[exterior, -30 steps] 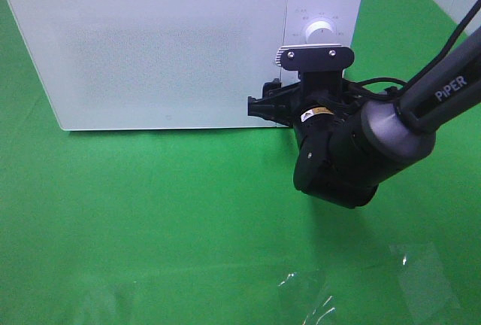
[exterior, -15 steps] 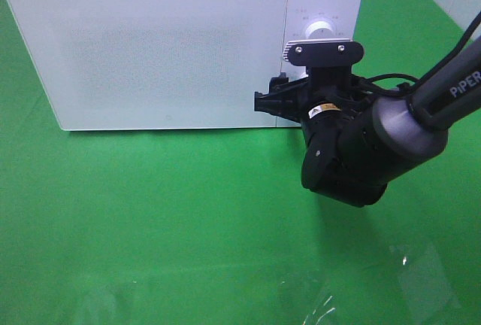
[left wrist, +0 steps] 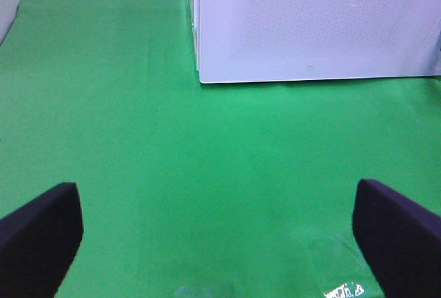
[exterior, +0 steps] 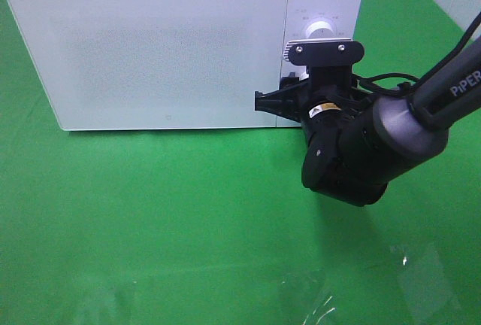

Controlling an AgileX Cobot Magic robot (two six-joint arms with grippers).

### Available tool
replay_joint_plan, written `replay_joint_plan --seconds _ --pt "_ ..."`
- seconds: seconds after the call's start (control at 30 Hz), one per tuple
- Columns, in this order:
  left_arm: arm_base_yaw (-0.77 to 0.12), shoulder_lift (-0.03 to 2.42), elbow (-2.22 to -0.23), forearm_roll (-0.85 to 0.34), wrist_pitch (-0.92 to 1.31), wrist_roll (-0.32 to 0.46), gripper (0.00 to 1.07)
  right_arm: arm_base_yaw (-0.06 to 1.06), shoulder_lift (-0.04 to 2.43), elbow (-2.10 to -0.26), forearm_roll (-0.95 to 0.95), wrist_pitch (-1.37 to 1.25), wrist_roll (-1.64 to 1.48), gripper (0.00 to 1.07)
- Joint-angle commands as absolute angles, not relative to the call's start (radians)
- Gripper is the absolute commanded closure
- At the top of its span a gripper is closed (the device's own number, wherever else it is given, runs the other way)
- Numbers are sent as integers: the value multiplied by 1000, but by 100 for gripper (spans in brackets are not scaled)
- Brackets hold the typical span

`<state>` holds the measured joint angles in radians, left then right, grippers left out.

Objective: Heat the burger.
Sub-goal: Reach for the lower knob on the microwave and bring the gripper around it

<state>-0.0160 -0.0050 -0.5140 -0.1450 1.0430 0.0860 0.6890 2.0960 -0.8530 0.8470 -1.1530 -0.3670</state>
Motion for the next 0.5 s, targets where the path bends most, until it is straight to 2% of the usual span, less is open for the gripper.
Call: replay_joint_plan --seconds 0.03,0.07,0.1,0.17,0.5 --pt "-15 -23 -510 -146 1035 82 6 686 2084 -851 840 -1156 -361 87" --pt "-15 -23 -510 -146 1035 82 6 686 2084 -851 840 -1156 -361 87" --pt "-15 -23 -510 -146 1035 82 6 686 2084 -851 840 -1156 -359 105" --pt "-15 -23 -510 -146 1035 82 6 686 2084 -851 839 -1156 -359 107" --pt "-15 -23 -510 -146 1035 82 6 686 2084 -851 779 -1154 -311 107"
